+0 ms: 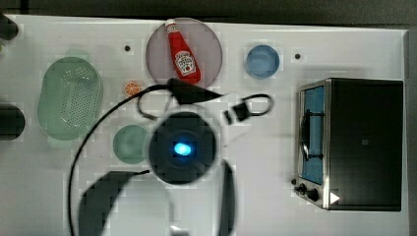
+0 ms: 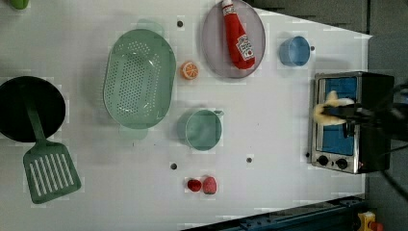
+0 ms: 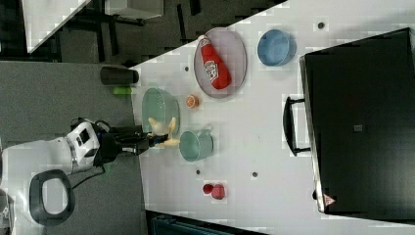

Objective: Pick Banana and place it in mug.

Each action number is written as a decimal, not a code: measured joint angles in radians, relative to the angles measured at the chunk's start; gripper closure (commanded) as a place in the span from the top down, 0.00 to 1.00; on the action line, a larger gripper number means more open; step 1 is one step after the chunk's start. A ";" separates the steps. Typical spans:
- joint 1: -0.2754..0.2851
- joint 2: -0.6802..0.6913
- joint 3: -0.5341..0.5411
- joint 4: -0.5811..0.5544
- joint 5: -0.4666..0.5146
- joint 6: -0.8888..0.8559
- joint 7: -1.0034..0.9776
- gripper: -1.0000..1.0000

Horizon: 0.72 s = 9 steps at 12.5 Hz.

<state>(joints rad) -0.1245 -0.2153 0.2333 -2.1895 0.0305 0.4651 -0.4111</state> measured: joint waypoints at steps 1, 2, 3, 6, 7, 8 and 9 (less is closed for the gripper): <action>0.001 0.016 0.060 -0.006 0.000 0.001 0.001 0.29; 0.013 0.041 0.147 -0.008 0.001 0.001 0.002 0.29; 0.027 0.057 0.196 -0.010 -0.012 -0.013 0.019 0.29; 0.085 0.096 0.281 -0.023 0.001 -0.027 0.165 0.29; 0.083 0.103 0.295 -0.033 0.003 -0.020 0.211 0.29; 0.081 0.123 0.312 -0.031 0.007 -0.012 0.248 0.29; 0.078 0.144 0.324 -0.033 0.002 0.013 0.289 0.29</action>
<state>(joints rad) -0.0464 -0.0712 0.5576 -2.2227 0.0326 0.4785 -0.1220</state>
